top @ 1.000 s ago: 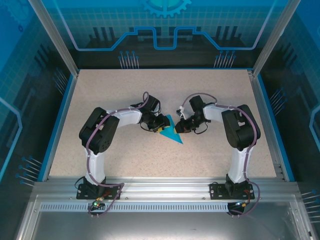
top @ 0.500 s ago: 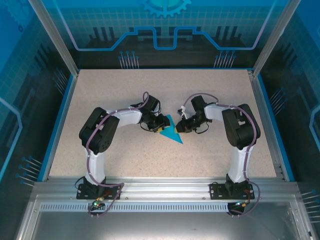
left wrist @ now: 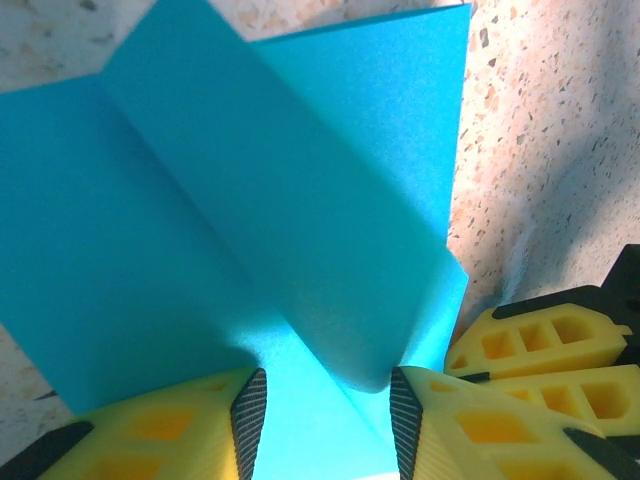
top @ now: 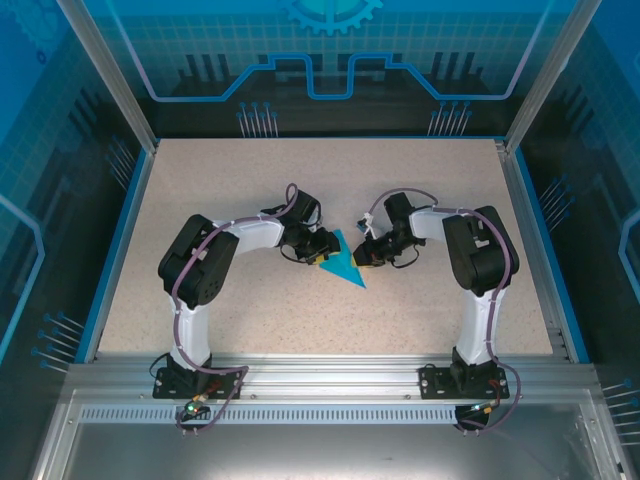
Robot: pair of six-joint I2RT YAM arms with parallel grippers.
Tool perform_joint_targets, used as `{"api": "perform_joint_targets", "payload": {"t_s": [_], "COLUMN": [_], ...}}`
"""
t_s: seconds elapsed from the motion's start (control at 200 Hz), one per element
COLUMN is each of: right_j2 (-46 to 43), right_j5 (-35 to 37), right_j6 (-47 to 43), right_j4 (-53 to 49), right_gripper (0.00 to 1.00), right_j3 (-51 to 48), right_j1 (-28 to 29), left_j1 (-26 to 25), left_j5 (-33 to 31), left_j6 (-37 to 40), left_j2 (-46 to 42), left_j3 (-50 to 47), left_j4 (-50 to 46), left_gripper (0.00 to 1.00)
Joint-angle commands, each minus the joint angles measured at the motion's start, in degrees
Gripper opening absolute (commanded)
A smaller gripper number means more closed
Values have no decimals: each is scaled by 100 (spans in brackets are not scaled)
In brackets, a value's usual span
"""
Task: Fold a paper plane with a square sheet of paper (fold left side to right side)
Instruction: Fourth fold the wing at the center of the table.
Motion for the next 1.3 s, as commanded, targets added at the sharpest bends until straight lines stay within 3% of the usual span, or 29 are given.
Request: {"api": "perform_joint_targets", "payload": {"t_s": [0.0,0.53,0.96,1.296], "right_j2": [129,445,574,572], "right_j5": [-20,291,608,575], "right_j6": [-36,-13,59,16], "right_j4": [-107,-534,-705,-705], "right_gripper": [10,10,11,11], "right_j3": [157,444,525,536], "right_j1": [-104,-36,80,97], "left_j1": [-11,-9,-14,-183], "left_j5": [-326,-302,-193,526], "left_j6": [116,142,284,8], "left_j2": [285,191,-696,100], "left_j3": [56,66,337,830], "left_j4": [-472,-488,-729,-166], "left_gripper": [43,43,46,43]}}
